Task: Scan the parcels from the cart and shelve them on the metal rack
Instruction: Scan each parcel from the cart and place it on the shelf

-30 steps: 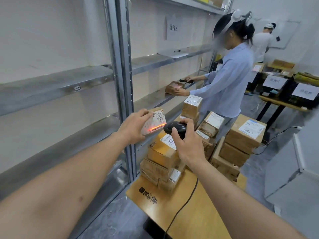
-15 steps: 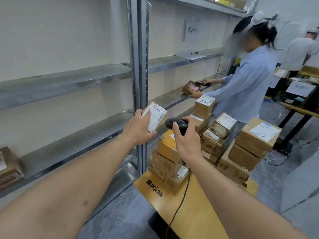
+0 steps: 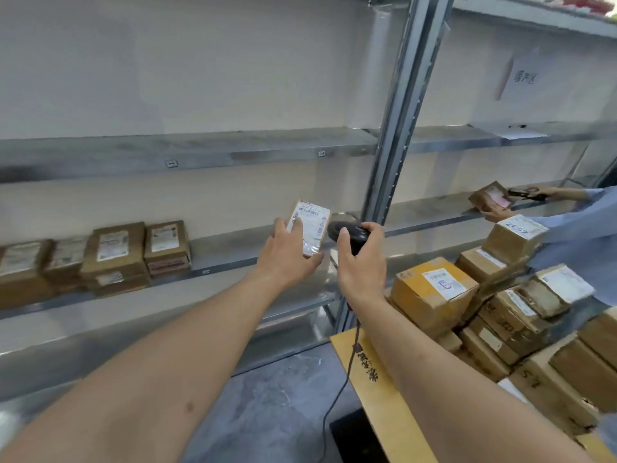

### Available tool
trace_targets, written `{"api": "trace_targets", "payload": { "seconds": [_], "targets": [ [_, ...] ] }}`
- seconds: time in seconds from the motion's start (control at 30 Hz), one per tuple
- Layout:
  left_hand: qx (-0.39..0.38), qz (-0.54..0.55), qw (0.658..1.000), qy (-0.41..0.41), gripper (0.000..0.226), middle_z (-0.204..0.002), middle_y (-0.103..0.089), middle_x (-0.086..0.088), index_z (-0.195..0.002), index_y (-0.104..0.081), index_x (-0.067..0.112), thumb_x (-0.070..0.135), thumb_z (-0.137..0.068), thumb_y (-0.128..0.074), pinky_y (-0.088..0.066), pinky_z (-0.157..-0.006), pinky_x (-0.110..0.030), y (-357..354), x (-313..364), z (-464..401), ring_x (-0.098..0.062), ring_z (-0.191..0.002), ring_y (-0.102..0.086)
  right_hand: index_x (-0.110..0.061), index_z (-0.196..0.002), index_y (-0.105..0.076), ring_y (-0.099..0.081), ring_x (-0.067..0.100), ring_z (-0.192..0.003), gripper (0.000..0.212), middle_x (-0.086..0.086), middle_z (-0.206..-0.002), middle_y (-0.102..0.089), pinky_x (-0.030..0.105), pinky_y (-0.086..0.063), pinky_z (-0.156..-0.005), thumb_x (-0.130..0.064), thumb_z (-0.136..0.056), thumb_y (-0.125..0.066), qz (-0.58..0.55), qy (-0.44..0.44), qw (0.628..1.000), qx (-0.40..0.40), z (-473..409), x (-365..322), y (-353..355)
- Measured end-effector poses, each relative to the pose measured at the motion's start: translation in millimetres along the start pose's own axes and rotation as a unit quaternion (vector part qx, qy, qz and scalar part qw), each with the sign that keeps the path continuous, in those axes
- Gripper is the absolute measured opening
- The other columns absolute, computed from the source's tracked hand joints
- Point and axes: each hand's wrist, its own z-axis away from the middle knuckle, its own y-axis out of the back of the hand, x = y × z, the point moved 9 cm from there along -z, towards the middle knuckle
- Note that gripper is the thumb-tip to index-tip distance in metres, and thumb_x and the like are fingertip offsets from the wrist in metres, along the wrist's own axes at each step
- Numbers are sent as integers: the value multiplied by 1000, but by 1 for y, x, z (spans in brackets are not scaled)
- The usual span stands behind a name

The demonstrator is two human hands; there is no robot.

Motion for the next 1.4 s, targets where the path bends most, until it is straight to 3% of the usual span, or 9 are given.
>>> {"api": "trace_targets", "payload": {
  "seconds": [0.1,0.23,0.47,0.97,1.2,1.4],
  "targets": [
    [16,-1,999,37,89,-145,-31,-13,-158,-32,14,63,-91,-67,-51,-97,-48,24,-47,14,-42,-120,-57,-34,-130,-37,-64,22,-100,34,-5,-110,-62,45,-55,-89,-53,-105,-50,0,13,999,-33,18,-25,-41],
    [25,-14,996,84,94,-151,-28,-14,-162,-26,16,64,-91,-66,-51,-100,-50,57,-117,39,-43,-127,-54,-34,-125,-39,-64,24,-101,30,-4,-107,-64,39,-50,-87,-53,-105,-51,-8,26,996,-81,47,-53,-102],
    [45,-26,987,153,92,-154,-28,-13,-161,-28,15,63,-92,-66,-51,-95,-47,125,-255,96,-42,-126,-55,-31,-133,-41,-65,22,-100,37,-2,-116,-67,40,-52,-86,-50,-105,-53,-18,58,985,-162,124,-113,-223],
    [76,-18,961,266,89,-151,-31,-17,-159,-29,13,57,-93,-70,-48,-103,-51,254,-512,207,-43,-131,-50,-27,-138,-42,-64,18,-97,39,-5,-112,-64,32,-46,-79,-45,-106,-54,-13,125,961,-245,270,-225,-432],
    [80,-27,945,316,92,-153,-31,-18,-161,-26,14,60,-93,-68,-45,-106,-50,281,-607,218,-43,-134,-48,-26,-140,-42,-66,17,-97,43,-5,-112,-66,36,-54,-83,-49,-105,-53,-19,137,944,-300,312,-260,-536],
    [83,-32,931,353,86,-143,-35,-17,-156,-32,14,57,-92,-69,-49,-98,-50,296,-697,197,-44,-125,-53,-28,-140,-41,-68,17,-96,43,-4,-112,-69,37,-56,-84,-50,-105,-53,-43,126,931,-341,326,-278,-650]
  ]
}}
